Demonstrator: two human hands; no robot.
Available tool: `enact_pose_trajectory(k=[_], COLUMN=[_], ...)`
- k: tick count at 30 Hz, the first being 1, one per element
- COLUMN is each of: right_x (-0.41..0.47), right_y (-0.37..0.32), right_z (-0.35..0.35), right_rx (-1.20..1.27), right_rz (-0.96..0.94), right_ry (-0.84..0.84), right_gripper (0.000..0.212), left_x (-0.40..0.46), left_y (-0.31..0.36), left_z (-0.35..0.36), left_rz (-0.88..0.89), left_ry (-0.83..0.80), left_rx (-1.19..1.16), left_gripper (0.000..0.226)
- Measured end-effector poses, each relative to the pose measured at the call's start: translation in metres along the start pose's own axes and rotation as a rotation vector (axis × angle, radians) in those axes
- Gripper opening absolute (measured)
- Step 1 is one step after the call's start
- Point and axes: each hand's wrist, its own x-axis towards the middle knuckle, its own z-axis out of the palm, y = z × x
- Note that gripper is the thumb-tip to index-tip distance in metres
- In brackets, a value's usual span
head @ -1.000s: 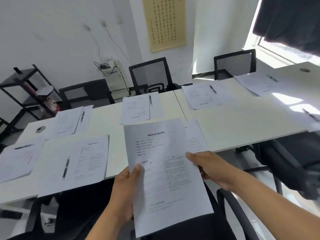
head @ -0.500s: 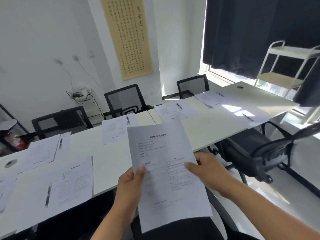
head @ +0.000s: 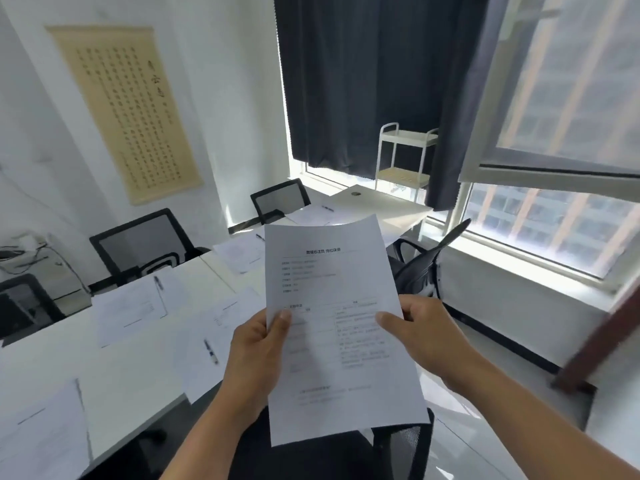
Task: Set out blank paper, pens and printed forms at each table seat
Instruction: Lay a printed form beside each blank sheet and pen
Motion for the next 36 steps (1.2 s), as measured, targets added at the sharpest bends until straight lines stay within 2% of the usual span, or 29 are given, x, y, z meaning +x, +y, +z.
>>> enact_pose_trajectory(k=[8, 11, 14, 16, 19, 20, 28, 33, 36], right_x=[-0.037, -0.041, -0.039, -0.031, -0.006, 0.006, 0.078, 0.119, 0.148], right_y=[0.044, 0.067, 0.081, 0.093, 0.111, 0.118, 0.164, 0.178, 0.19], right_z=[-0.092, -0.139, -0.179, -0.21, -0.261, -0.282, -0.384, -0.417, -0.428], right_rx=[0.027, 0.062, 0.078, 0.085, 0.083, 0.071, 0.044, 0.0, 0.011], right_rz=[0.03, 0.053, 0.067, 0.074, 0.085, 0.076, 0.111, 0.15, 0.201], right_ry=[0.182, 0.241, 0.29, 0.321, 0.339, 0.335, 0.311, 0.277, 0.283], right_gripper=[0.025, 0.053, 0.065, 0.061, 0.027, 0.023, 0.021, 0.032, 0.024], left_x=[-0.002, 0.002, 0.011, 0.022, 0.041, 0.052, 0.102, 0.142, 0.17], left_y=[0.012, 0.014, 0.017, 0.019, 0.026, 0.028, 0.015, 0.007, 0.0], left_z=[0.106, 0.162, 0.208, 0.245, 0.301, 0.322, 0.437, 0.478, 0.5], left_rz=[0.008, 0.01, 0.013, 0.006, 0.016, 0.021, -0.04, -0.085, -0.103], left_ry=[-0.17, -0.224, -0.254, -0.254, -0.252, -0.242, -0.22, -0.217, -0.216], left_rx=[0.015, 0.011, 0.004, -0.011, -0.03, -0.033, -0.026, -0.03, -0.005], left_gripper=[0.028, 0.028, 0.028, 0.028, 0.029, 0.028, 0.03, 0.031, 0.03])
